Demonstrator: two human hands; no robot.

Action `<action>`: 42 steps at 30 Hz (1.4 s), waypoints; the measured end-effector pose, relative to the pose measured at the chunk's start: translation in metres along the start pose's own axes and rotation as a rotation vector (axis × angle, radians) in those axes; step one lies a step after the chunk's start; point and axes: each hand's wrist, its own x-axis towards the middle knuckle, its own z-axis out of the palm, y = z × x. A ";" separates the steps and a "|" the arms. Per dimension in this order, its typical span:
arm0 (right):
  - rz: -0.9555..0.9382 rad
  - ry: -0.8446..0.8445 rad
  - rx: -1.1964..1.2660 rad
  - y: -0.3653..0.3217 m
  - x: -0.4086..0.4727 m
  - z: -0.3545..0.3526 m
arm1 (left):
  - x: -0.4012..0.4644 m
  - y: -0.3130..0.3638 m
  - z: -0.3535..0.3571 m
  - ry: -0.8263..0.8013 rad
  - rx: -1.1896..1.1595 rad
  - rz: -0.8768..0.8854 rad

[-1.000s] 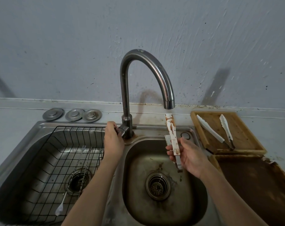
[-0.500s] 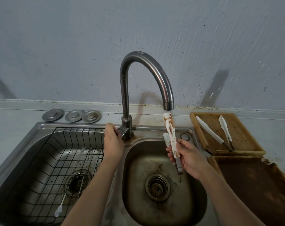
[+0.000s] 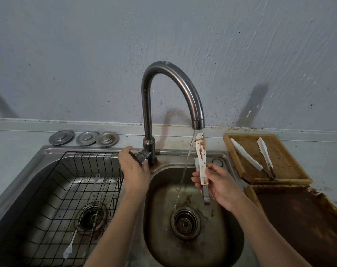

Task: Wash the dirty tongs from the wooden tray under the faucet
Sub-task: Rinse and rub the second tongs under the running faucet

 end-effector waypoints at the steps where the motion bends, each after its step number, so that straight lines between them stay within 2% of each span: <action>1: 0.007 -0.004 0.022 0.001 0.002 0.002 | -0.009 0.008 0.000 0.068 0.008 0.010; 3: 0.018 -0.012 0.044 0.001 0.008 0.006 | -0.027 0.024 0.000 0.160 -0.016 0.039; 4: 0.019 -0.014 0.031 0.001 0.010 0.009 | -0.034 0.029 0.001 0.140 -0.033 0.082; 6: 0.017 -0.009 -0.012 0.000 0.014 0.017 | -0.045 0.036 0.008 -0.079 -0.119 0.138; 7: 0.010 -0.006 -0.020 -0.001 0.015 0.021 | -0.049 0.039 0.012 -0.228 -0.191 0.102; 9: -0.006 -0.003 -0.026 -0.001 0.019 0.030 | -0.053 0.046 0.017 -0.450 -0.376 -0.077; 11: -0.014 0.005 -0.035 0.000 0.024 0.034 | -0.054 0.046 0.022 -0.526 -0.529 -0.241; 14: -0.003 0.019 -0.003 0.004 0.030 0.035 | -0.050 0.046 0.020 -0.593 -0.636 -0.356; 17: -0.008 -0.007 0.019 0.009 0.030 0.032 | -0.047 0.046 0.018 -0.614 -0.682 -0.410; 20: -0.038 -0.088 -0.060 0.011 0.025 0.029 | -0.046 0.048 0.016 -0.601 -0.701 -0.458; 26: -0.116 -0.042 -0.192 0.014 0.021 0.028 | -0.049 0.055 0.013 -0.567 -0.690 -0.507; 29: -0.143 -0.091 -0.272 0.015 0.017 0.028 | -0.048 0.054 0.012 -0.547 -0.607 -0.494; 34: -0.216 -0.006 -0.288 0.017 0.011 0.038 | -0.050 0.058 0.008 -0.530 -0.569 -0.479; 39: -0.225 -0.118 -0.350 0.018 0.003 0.036 | -0.053 0.056 0.006 -0.513 -0.479 -0.445; 42: -0.205 -0.146 -0.235 0.021 0.002 0.037 | -0.056 0.059 0.006 -0.555 -0.450 -0.364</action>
